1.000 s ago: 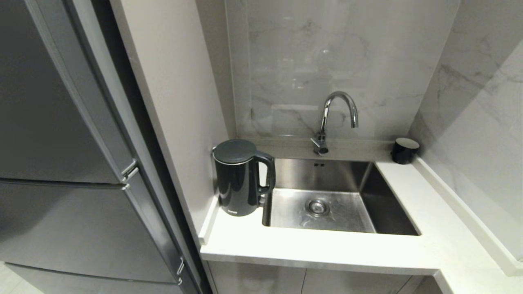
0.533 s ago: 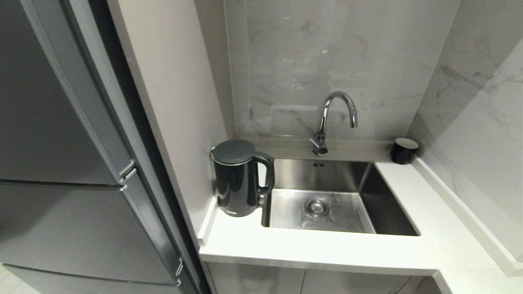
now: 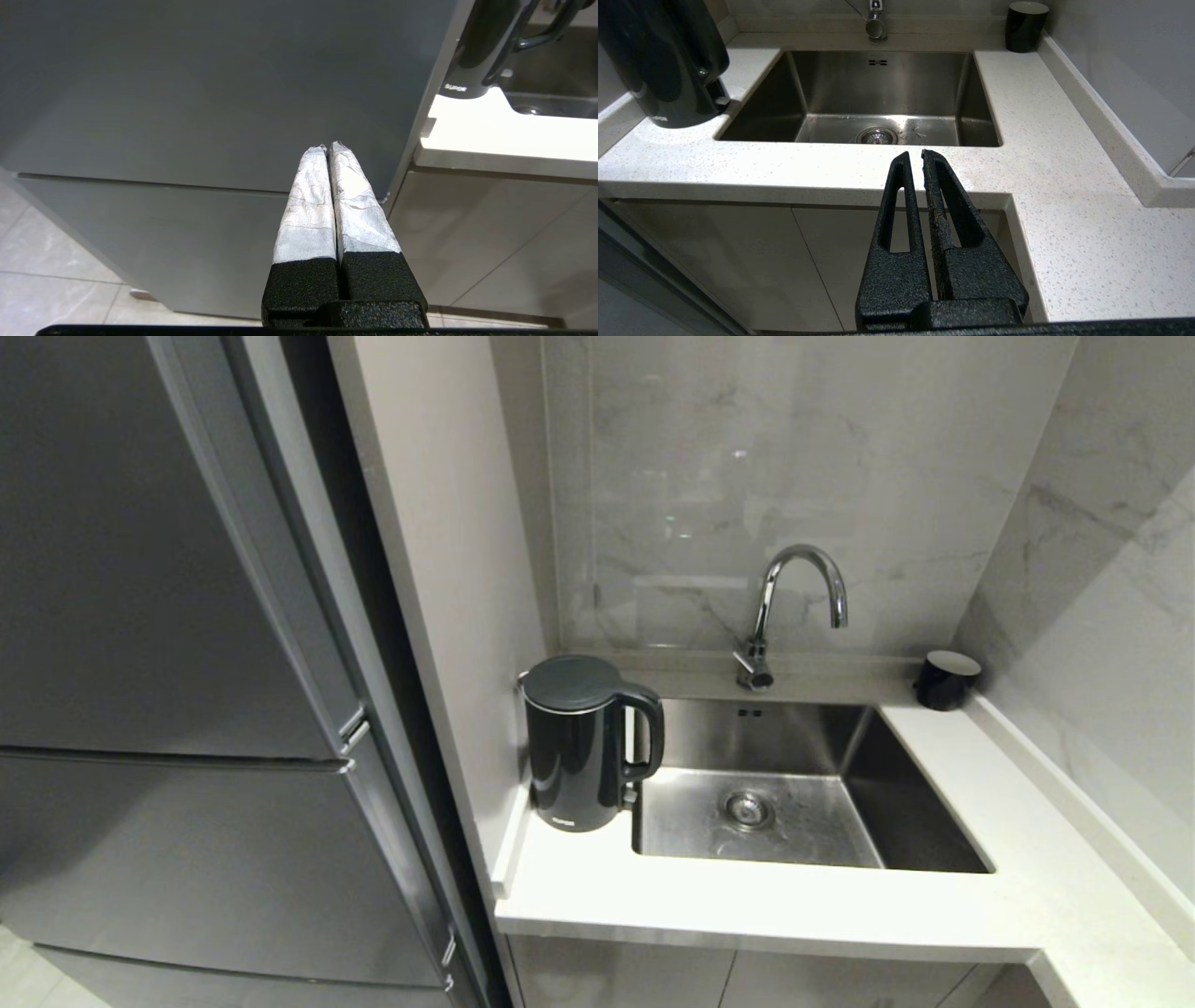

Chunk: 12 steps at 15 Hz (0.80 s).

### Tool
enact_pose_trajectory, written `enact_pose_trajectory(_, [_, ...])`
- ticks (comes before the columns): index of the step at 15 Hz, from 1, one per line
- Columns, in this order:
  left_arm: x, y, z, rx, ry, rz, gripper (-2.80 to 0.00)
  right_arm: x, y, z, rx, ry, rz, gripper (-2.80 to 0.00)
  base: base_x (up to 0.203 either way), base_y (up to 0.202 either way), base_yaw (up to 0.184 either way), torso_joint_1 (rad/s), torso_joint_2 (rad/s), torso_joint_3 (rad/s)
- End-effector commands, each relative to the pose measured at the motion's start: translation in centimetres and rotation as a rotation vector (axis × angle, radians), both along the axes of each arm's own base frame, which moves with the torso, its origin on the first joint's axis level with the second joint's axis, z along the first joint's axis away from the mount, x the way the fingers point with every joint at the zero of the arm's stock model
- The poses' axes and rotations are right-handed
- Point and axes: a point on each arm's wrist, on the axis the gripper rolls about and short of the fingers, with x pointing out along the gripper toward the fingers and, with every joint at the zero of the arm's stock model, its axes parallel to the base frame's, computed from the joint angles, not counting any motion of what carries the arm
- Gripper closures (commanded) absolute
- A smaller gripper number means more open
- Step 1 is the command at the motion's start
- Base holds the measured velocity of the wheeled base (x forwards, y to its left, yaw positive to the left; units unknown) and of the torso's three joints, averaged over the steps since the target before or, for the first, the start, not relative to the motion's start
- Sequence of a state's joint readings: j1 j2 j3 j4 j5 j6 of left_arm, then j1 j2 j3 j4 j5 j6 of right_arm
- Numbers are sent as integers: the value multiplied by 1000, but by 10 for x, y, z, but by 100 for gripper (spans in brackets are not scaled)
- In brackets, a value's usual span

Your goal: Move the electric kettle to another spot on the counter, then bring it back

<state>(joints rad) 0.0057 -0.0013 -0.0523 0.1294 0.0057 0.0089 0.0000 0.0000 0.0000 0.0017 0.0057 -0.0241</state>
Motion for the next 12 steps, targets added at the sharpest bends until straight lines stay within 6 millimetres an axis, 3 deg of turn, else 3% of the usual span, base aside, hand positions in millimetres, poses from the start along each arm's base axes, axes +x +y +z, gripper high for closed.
enact_pose_trajectory(1, [0, 0, 0, 0, -1, 1, 0, 0, 0, 0, 0, -2, 0, 0, 0, 0, 0, 0, 0, 0])
enact_pose_trajectory(4, [0, 0, 0, 0, -1, 1, 0, 0, 0, 0, 0, -2, 0, 0, 0, 0, 0, 0, 0, 0])
enact_pose_trajectory(12, [0, 0, 0, 0, -1, 1, 0, 0, 0, 0, 7, 0, -1, 0, 0, 0, 0, -103, 250, 141])
